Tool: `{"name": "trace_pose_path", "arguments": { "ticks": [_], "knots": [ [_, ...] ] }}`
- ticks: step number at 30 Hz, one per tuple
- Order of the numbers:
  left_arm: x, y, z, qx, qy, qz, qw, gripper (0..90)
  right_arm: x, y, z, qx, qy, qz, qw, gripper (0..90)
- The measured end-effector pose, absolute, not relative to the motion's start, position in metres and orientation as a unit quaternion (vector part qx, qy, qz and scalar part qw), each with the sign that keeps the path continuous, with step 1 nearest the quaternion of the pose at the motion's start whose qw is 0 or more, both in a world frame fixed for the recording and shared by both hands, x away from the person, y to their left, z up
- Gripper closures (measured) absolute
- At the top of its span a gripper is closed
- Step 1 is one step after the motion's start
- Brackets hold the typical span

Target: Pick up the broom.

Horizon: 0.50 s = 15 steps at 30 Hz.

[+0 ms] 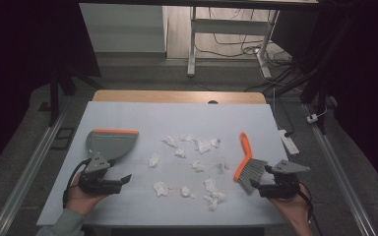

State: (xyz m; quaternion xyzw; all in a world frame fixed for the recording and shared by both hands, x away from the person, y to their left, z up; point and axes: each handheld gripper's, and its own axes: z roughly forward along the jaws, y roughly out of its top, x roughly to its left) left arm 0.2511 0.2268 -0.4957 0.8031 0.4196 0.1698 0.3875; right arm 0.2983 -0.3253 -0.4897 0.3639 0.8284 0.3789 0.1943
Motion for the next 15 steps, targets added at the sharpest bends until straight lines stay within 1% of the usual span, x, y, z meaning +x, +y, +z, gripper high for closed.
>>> {"name": "trace_pose_path", "arguments": {
  "ticks": [15],
  "knots": [
    [0.2542,0.2244,-0.4957,0.803,0.422,0.168,0.386,19.9,0.2962,-0.3203,-0.4888,0.36,0.834,0.368,0.2,20.9]
  ]
}}
